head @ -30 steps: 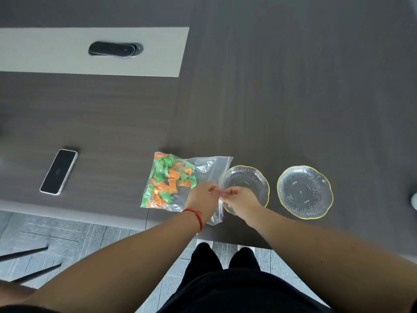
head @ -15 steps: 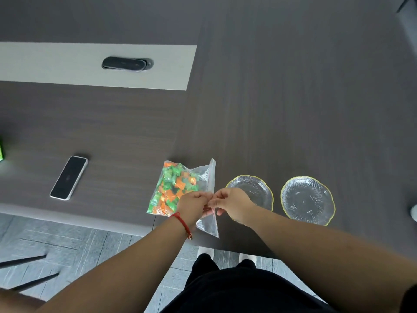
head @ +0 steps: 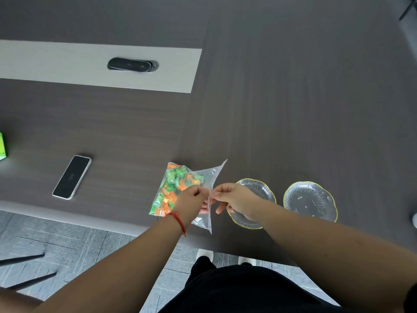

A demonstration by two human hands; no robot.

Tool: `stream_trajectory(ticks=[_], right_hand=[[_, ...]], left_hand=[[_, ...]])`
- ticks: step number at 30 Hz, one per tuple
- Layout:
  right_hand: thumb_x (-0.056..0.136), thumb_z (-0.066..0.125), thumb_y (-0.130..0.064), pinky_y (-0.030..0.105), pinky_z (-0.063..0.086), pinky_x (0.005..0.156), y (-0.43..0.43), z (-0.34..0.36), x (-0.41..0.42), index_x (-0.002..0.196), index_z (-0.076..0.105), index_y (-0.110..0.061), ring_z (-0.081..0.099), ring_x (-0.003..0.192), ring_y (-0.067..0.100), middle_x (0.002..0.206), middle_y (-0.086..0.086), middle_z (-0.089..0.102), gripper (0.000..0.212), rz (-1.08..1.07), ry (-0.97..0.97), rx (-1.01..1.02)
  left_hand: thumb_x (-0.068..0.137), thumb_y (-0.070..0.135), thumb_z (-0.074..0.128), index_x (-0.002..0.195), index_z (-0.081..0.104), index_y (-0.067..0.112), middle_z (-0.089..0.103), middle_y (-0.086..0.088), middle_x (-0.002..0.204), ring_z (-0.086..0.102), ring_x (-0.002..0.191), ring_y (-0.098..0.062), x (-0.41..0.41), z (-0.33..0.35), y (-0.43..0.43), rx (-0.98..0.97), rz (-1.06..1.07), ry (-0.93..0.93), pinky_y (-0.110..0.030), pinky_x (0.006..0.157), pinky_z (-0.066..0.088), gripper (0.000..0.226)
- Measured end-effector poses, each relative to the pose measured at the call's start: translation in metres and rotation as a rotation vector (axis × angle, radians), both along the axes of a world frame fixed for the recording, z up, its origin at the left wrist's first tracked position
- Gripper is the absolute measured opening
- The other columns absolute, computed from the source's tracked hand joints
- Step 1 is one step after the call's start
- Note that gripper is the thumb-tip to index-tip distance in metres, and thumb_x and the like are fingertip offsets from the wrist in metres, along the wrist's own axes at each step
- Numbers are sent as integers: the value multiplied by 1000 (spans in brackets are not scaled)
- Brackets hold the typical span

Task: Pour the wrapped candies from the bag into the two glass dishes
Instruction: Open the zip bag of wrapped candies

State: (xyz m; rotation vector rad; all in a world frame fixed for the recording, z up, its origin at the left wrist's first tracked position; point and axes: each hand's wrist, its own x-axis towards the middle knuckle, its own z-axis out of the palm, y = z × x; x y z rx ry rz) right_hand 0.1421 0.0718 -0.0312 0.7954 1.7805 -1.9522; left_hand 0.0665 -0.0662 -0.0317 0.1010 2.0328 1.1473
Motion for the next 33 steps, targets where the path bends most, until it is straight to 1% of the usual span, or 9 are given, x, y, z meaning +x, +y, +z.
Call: stream_trajectory(ticks=[4, 8, 10, 15, 19, 23, 26, 29, 33], right_hand=[[93, 59, -21, 14, 31, 41, 2, 7, 0, 87, 69, -17, 67, 62, 14, 84, -5, 76, 12, 33, -2, 58], [91, 57, -18, 15, 30, 43, 4, 13, 2, 91, 73, -17, 65, 55, 6, 69, -10, 74, 16, 4, -38, 69], [92, 54, -21, 17, 32, 46, 4, 13, 2, 92, 74, -20, 66, 58, 9, 74, -8, 75, 20, -6, -61, 44], [94, 53, -31, 19, 34, 45, -1, 8, 1, 94, 64, -11, 64, 58, 10, 83, -3, 73, 22, -5, -75, 144], [91, 59, -35, 19, 38, 43, -3, 6, 2, 82, 62, -16, 61, 54, 5, 74, -4, 72, 21, 6, -59, 243], [89, 58, -32, 21, 41, 45, -3, 8, -1, 79, 62, -16, 62, 54, 6, 70, -1, 71, 20, 47, -59, 333], [87, 52, -21, 33, 54, 63, -5, 8, -2, 77, 62, -17, 68, 64, 15, 77, 6, 75, 15, 68, -60, 365], [84, 49, -17, 35, 56, 75, -5, 10, -3, 76, 61, -15, 73, 70, 20, 81, 8, 77, 15, 102, -45, 407], [82, 47, -18, 34, 54, 68, -5, 10, -6, 70, 56, -16, 68, 60, 18, 75, 7, 75, 15, 138, -62, 477]], left_hand=[[89, 25, 63, 96, 67, 7, 70, -8, 86, 67, 80, -18, -1, 4, -4, 63, 6, -69, -27, 70, 59, 19], [82, 24, 71, 97, 70, 16, 71, -10, 95, 66, 82, -14, 2, 2, -8, 107, -51, -70, -22, 69, 56, 17], [79, 22, 74, 95, 70, 17, 70, -14, 94, 65, 82, -16, 2, 1, -10, 74, -70, -15, -26, 72, 56, 17], [91, 18, 59, 95, 70, 6, 73, -16, 94, 71, 83, -22, 2, 5, -4, 62, 32, -98, -24, 68, 59, 17], [91, 21, 58, 96, 69, 2, 74, -17, 94, 73, 84, -25, 3, 11, -2, 83, 61, -204, -26, 65, 60, 22], [89, 17, 62, 96, 69, -3, 74, -18, 93, 74, 82, -21, 5, 11, -4, 95, 1, -161, -22, 63, 57, 22], [89, 16, 62, 92, 71, -1, 75, -16, 90, 73, 77, -18, 7, 11, -3, 46, -20, -112, -19, 60, 56, 19], [91, 16, 59, 87, 69, -2, 72, -16, 86, 71, 73, -18, 8, 12, 0, -19, -1, -40, -17, 55, 54, 21], [85, 13, 55, 74, 66, -2, 70, -21, 76, 68, 70, -29, 11, 11, 2, -104, 64, 77, -35, 63, 61, 21]])
